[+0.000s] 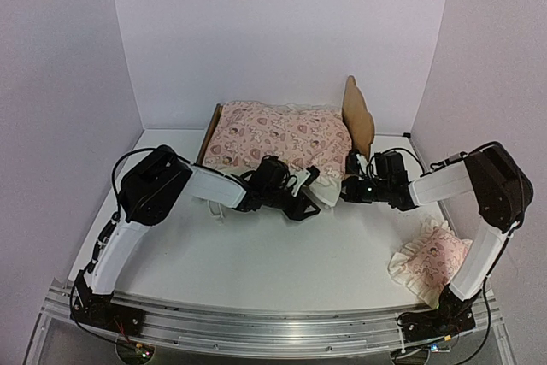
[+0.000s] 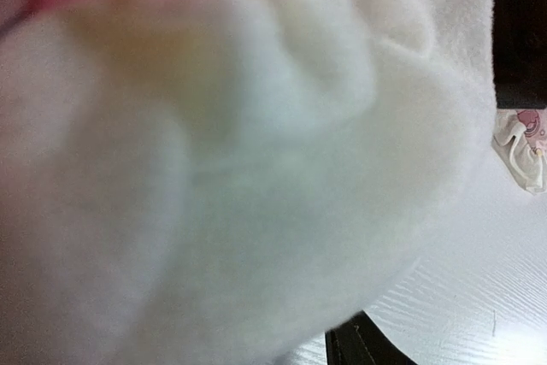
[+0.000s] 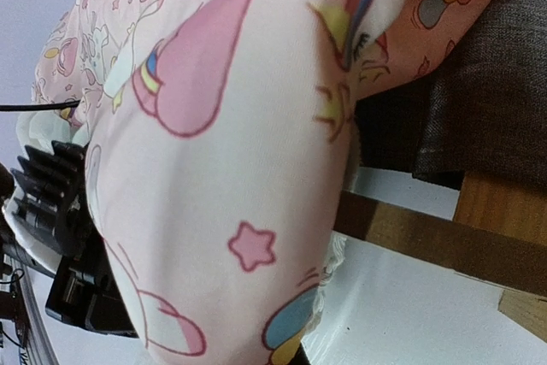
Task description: Set up the pet bed
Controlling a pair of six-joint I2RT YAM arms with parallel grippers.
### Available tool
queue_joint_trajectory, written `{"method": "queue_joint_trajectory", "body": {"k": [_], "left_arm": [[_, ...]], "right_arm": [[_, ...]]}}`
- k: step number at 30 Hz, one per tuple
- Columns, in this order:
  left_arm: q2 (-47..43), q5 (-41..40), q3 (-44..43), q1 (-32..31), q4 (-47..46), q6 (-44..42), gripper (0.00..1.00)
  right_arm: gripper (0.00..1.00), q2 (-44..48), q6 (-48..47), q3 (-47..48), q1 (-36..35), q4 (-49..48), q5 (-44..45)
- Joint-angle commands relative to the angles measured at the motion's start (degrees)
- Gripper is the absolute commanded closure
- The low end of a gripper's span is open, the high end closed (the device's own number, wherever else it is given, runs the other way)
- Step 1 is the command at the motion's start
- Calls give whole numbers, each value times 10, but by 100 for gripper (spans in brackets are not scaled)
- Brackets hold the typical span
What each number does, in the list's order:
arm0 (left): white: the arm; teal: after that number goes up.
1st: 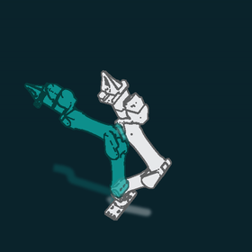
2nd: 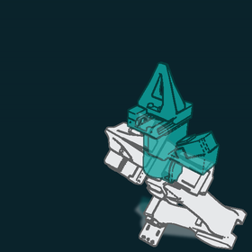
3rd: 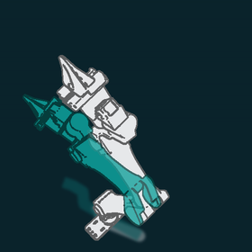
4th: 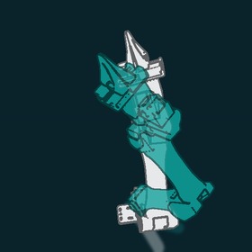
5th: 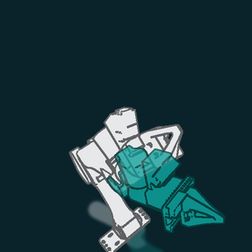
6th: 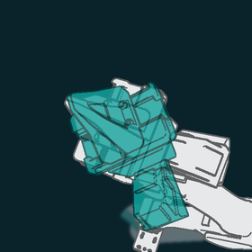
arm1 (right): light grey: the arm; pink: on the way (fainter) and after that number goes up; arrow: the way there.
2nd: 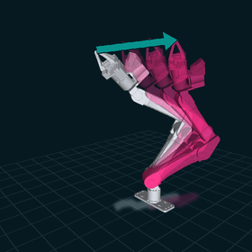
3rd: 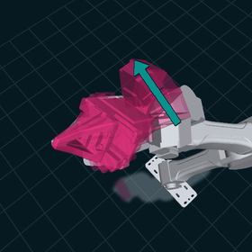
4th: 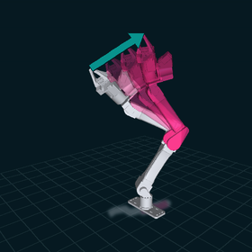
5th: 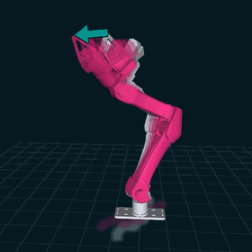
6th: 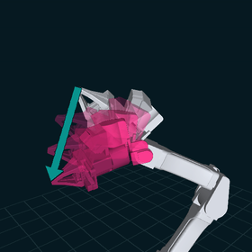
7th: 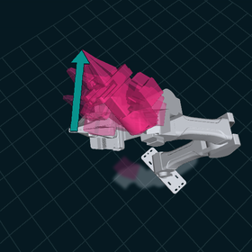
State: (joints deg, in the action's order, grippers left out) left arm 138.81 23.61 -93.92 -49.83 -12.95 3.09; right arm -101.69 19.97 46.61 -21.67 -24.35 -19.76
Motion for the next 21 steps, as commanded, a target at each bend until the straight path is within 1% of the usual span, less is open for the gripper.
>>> {"method": "queue_joint_trajectory", "body": {"k": [1,4,8,13,18,20,21], "left_arm": [[16,-34,-25,-22,-37,-30,47],[30,-30,-33,-31,-38,-29,46],[37,-54,-30,-36,-51,-21,47],[55,-78,-54,-35,-57,0,56],[61,-91,-63,-36,-65,19,62],[60,-97,-68,-35,-63,21,68],[59,-98,-70,-36,-60,19,69]], "right_arm": [[100,0,9,14,0,-19,-15],[100,-1,11,11,0,-24,-16],[100,-1,14,10,0,-33,-18],[100,-1,18,11,0,-36,-23],[100,0,16,11,0,-37,-26],[100,-1,16,11,0,-37,-26],[100,-2,16,11,0,-37,-26]]}}
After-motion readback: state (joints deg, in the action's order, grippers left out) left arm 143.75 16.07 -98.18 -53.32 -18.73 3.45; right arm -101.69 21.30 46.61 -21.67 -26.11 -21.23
